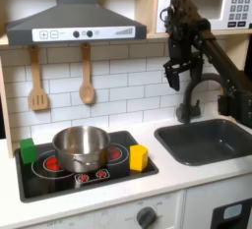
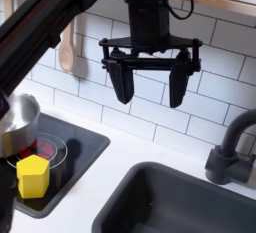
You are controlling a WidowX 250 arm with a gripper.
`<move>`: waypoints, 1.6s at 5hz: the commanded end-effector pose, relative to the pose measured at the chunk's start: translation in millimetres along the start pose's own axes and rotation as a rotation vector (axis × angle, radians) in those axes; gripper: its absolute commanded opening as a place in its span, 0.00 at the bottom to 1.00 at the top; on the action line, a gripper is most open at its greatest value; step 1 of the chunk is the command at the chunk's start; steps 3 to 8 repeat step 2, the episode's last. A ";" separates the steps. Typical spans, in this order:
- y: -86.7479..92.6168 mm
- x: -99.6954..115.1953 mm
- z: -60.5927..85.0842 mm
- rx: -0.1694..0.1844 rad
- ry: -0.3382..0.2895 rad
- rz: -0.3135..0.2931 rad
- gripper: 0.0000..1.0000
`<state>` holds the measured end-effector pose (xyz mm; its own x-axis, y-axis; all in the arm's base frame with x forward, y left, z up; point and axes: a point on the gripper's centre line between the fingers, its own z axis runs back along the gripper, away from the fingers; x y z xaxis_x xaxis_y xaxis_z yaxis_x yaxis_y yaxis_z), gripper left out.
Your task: Close microwave
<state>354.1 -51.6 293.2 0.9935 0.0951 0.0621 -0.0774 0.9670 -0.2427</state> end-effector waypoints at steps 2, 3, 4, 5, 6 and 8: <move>0.2 0.0 -1.2 0.004 0.006 -0.020 1.00; 0.2 0.0 -1.2 0.004 0.006 -0.020 1.00; 0.2 0.0 -1.2 0.004 0.006 -0.020 1.00; 0.2 0.0 -1.2 0.004 0.006 -0.020 1.00; 0.2 0.0 -1.2 0.004 0.006 -0.020 1.00; 0.2 0.0 -1.2 0.004 0.006 -0.020 1.00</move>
